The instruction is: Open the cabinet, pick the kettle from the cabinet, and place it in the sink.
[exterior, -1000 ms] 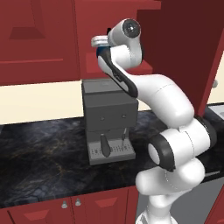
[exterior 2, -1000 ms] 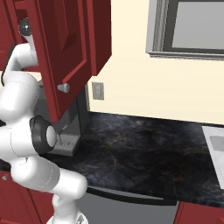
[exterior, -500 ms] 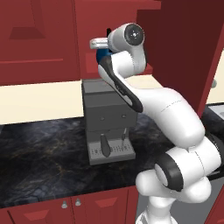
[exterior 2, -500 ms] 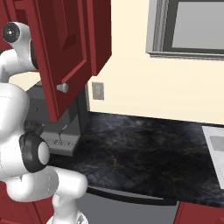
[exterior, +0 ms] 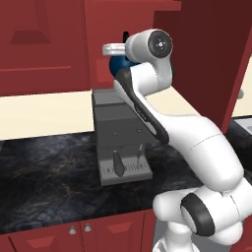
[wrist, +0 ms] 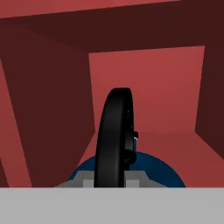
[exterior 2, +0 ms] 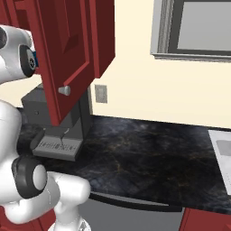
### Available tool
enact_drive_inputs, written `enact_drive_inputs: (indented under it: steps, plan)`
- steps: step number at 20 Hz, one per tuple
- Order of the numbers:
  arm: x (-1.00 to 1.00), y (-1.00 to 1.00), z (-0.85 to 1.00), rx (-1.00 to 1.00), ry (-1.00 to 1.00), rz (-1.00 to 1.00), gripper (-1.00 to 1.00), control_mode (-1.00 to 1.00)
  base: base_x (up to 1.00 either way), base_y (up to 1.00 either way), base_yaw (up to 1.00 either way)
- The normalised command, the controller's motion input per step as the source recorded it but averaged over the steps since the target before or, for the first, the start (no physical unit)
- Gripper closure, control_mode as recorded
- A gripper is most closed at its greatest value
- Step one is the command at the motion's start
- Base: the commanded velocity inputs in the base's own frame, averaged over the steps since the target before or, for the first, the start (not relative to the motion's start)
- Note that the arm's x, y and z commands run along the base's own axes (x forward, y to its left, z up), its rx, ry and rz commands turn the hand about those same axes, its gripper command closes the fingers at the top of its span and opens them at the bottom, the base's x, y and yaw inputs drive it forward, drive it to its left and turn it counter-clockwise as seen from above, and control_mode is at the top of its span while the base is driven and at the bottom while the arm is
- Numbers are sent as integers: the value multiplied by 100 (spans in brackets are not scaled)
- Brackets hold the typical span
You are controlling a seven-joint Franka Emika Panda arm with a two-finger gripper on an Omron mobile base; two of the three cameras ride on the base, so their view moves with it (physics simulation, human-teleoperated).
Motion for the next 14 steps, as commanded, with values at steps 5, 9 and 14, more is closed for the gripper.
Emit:
enact_drive_inputs:
  steps: [5, 9, 14]
  plan:
    - [-66, 0, 12, 2, 0, 0, 100, -100, 0, 0, 0]
    - [-69, 0, 2, 0, 0, 0, 100, -100, 0, 0, 0]
    - [-66, -2, -4, 0, 0, -2, 100, -100, 0, 0, 0]
